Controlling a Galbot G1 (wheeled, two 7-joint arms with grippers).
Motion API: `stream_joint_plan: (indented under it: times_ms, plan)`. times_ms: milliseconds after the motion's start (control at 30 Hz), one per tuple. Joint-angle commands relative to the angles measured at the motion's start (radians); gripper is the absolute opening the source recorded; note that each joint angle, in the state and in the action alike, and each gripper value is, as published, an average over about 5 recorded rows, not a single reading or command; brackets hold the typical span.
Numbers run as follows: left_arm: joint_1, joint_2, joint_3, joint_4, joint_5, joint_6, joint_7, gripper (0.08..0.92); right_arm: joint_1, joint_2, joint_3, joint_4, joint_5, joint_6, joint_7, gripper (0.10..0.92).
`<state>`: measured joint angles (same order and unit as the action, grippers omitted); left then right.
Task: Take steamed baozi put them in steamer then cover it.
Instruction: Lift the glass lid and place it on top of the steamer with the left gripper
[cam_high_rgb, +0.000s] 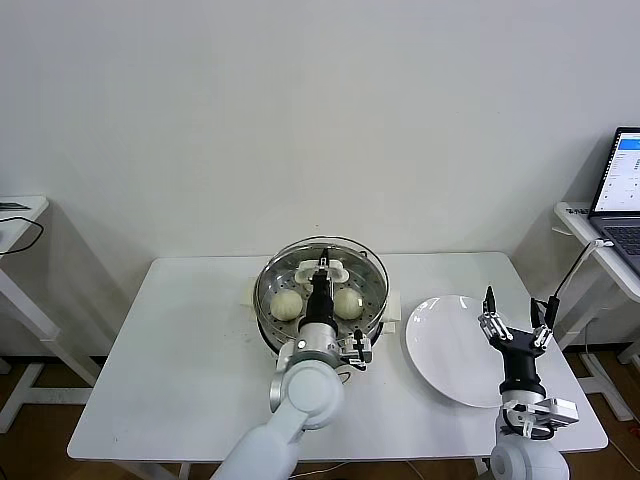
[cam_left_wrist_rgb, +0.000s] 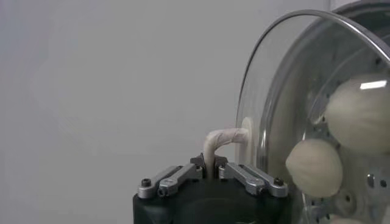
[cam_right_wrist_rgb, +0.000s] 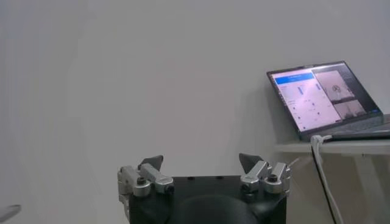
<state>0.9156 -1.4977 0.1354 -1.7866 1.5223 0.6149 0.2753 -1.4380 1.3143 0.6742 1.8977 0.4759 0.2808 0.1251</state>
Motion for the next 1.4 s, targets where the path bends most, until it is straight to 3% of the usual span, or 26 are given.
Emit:
stream_joint_plan:
  times_ms: [33, 1400]
  plan:
    - [0.009, -0.027, 0.006, 0.029, 0.033, -0.006, -0.012, 0.195, 0.000, 0.000, -0.002, -0.001, -0.002, 0.002, -0.001, 0.823]
    - [0.031, -0.033, -0.025, 0.078, 0.063, -0.050, -0.038, 0.195, 0.019, -0.003, -0.024, -0.009, -0.017, 0.003, -0.005, 0.823]
